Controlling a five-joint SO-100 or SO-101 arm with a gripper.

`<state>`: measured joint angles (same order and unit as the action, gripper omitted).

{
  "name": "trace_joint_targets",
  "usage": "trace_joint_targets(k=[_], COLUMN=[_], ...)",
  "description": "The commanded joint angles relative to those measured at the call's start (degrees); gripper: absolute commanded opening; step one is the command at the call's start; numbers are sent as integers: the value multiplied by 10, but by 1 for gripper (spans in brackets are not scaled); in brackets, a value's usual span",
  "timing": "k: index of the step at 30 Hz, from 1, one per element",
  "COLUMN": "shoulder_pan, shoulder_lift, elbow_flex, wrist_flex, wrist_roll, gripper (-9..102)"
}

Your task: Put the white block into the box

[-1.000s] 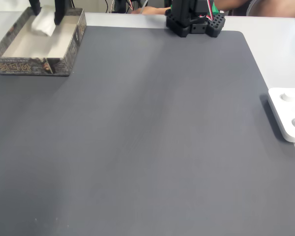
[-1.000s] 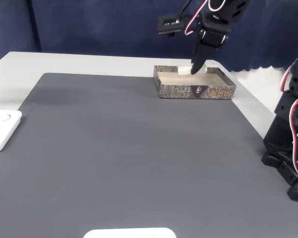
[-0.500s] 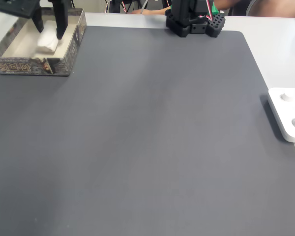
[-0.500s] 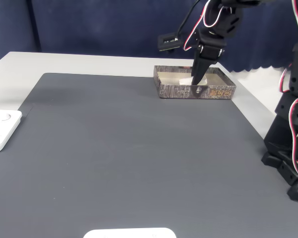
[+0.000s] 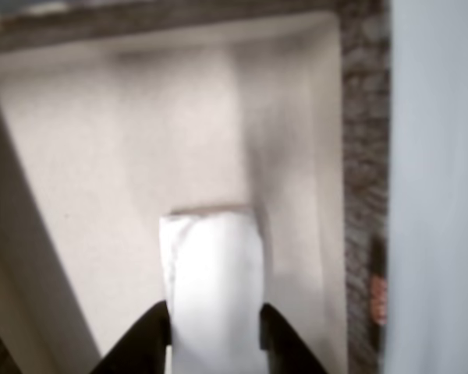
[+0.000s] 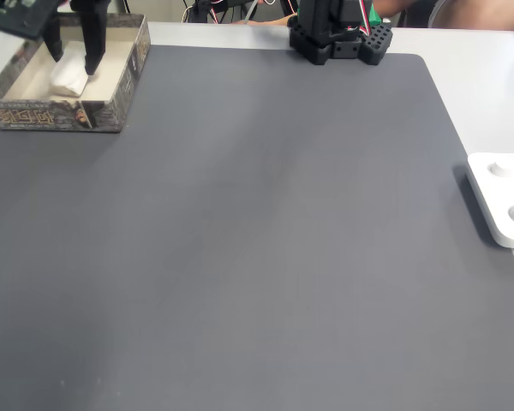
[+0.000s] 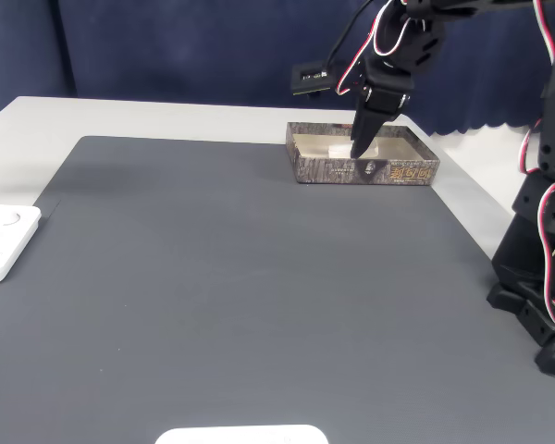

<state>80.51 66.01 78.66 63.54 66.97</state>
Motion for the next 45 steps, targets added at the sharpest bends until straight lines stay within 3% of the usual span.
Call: trace_joint_targets(k=[1, 5, 13, 23, 45], shoulder_pan=[-4, -4, -8, -10, -20], shoulder_lift=[4, 4, 4, 8, 71], elbow_flex=[-37, -30, -22, -18, -65], wrist_flex=[-7, -7, -4, 4, 13], wrist_roll=[-7, -14, -5, -19, -36], gripper=[-2, -1, 17, 29, 30])
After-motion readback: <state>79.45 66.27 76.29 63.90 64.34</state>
